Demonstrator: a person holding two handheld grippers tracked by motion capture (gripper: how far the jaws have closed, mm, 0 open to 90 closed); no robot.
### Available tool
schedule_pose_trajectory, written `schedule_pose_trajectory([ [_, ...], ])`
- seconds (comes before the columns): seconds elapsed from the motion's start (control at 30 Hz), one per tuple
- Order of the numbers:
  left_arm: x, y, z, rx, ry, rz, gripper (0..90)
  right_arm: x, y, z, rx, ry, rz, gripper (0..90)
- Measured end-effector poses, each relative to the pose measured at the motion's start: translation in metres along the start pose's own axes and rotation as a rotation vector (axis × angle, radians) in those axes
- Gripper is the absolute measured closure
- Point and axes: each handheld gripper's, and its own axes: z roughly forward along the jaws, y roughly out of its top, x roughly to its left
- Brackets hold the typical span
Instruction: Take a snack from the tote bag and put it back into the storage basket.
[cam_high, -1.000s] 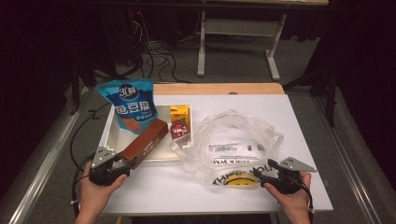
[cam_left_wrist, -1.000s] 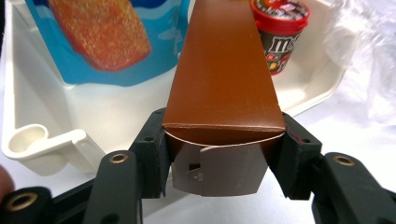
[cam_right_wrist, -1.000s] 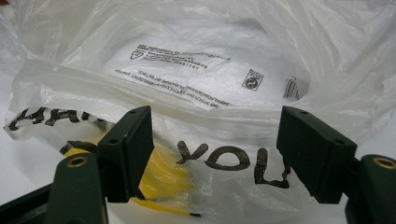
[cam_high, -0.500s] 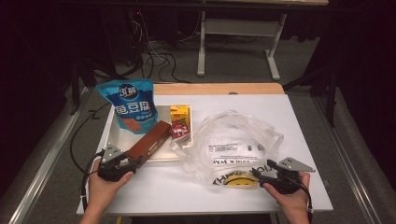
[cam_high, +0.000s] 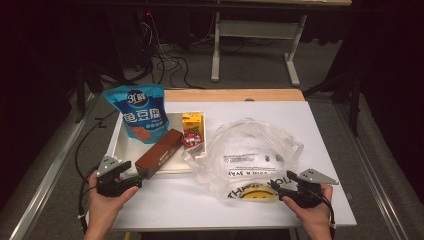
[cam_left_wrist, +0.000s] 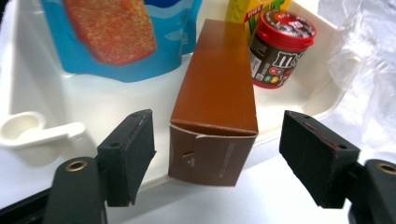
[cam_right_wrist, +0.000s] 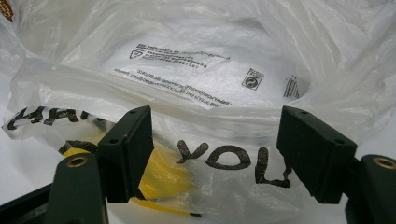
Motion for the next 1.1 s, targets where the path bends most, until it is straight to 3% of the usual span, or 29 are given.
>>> schedule_pose_trajectory([
  [0.1,0.001,0.006,-0.009,-0.017,-0.003,-0.023,31.6,0.000,0.000,-0.001,-0.003,0.001,0.005,27.4],
  [0.17,0.003,0.007,-0.016,-0.037,-0.004,-0.034,39.3,-0.001,0.000,-0.001,-0.004,-0.001,0.004,27.4],
  [0.23,0.005,0.004,-0.022,-0.041,-0.002,-0.027,53.8,-0.001,0.000,-0.001,-0.005,-0.001,0.003,27.5],
  [0.27,0.005,0.001,-0.024,-0.035,0.004,-0.019,66.7,-0.001,0.000,0.000,-0.004,0.001,0.001,27.4],
  [0.3,0.005,-0.002,-0.025,-0.032,0.003,-0.014,66.7,-0.001,0.000,0.000,-0.004,0.001,0.001,27.4],
  [0.4,0.002,-0.010,-0.028,-0.010,0.001,0.012,90.0,0.001,0.000,0.000,-0.002,0.001,-0.002,27.4],
  [0.43,0.000,-0.013,-0.027,-0.001,-0.004,0.020,90.0,0.001,0.000,0.000,-0.001,0.002,-0.008,27.5],
  [0.47,-0.001,-0.018,-0.023,0.019,0.020,0.043,90.0,0.002,0.000,0.001,-0.001,0.002,-0.002,27.6],
  [0.6,0.000,-0.022,-0.015,0.031,0.036,0.035,90.0,0.002,0.000,0.001,0.000,0.003,-0.006,27.7],
  [0.63,0.001,-0.023,-0.008,0.023,0.059,0.031,90.0,0.002,0.000,0.001,0.000,0.003,-0.007,27.7],
  [0.8,0.005,-0.021,0.003,0.018,0.081,0.020,90.0,0.001,0.000,0.002,0.000,0.003,-0.010,27.9],
  [0.87,0.008,-0.019,0.008,0.014,0.100,0.035,90.0,0.001,0.000,0.002,0.001,0.002,0.000,28.1],
  [0.93,0.014,-0.016,0.013,0.003,0.124,0.024,90.0,0.001,0.000,0.002,0.001,0.002,0.003,28.2],
  [1.1,0.028,-0.009,0.013,-0.025,0.177,-0.005,90.0,0.002,0.000,0.003,0.007,0.003,-0.006,28.3],
])
